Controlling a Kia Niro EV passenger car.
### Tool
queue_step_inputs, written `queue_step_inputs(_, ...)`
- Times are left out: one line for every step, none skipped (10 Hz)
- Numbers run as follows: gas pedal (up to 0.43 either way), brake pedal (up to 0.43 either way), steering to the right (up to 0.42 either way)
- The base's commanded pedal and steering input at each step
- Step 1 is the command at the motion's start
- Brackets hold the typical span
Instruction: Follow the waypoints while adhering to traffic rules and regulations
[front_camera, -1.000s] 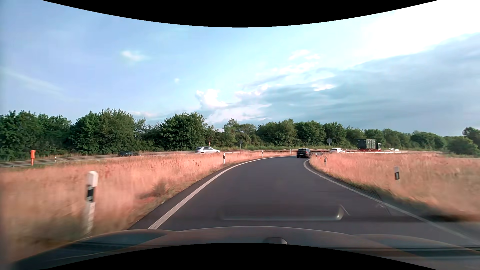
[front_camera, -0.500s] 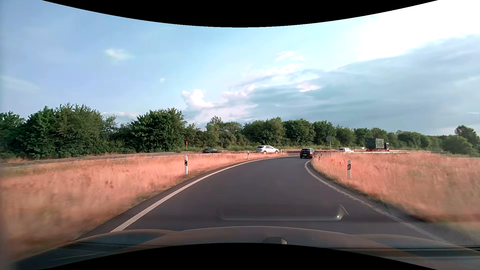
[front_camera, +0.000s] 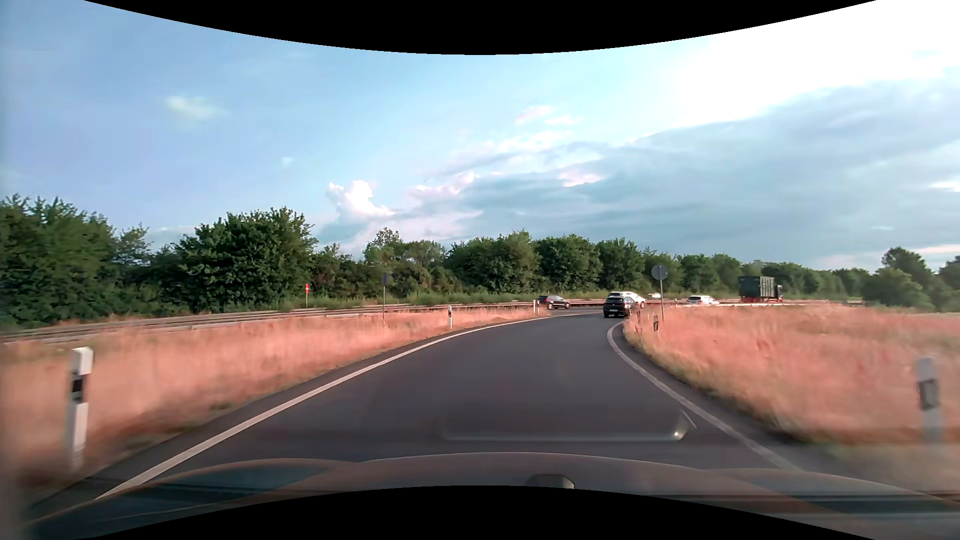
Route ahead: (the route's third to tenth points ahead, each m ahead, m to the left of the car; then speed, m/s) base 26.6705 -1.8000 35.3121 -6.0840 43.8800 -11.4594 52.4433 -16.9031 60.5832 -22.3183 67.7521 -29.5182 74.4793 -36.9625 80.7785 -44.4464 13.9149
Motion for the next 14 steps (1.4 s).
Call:
queue_step_inputs(0.000,0.000,0.056)
queue_step_inputs(0.000,0.000,0.057)
queue_step_inputs(0.000,0.000,0.058)
queue_step_inputs(0.000,0.000,0.058)
queue_step_inputs(0.000,0.000,0.058)
queue_step_inputs(0.000,0.000,0.059)
queue_step_inputs(0.000,0.000,0.061)
queue_step_inputs(0.000,0.000,0.063)
queue_step_inputs(0.000,0.000,0.065)
queue_step_inputs(0.000,0.000,0.066)
queue_step_inputs(0.000,0.000,0.067)
queue_step_inputs(0.000,0.000,0.069)
queue_step_inputs(0.000,0.000,0.070)
queue_step_inputs(0.000,0.000,0.071)
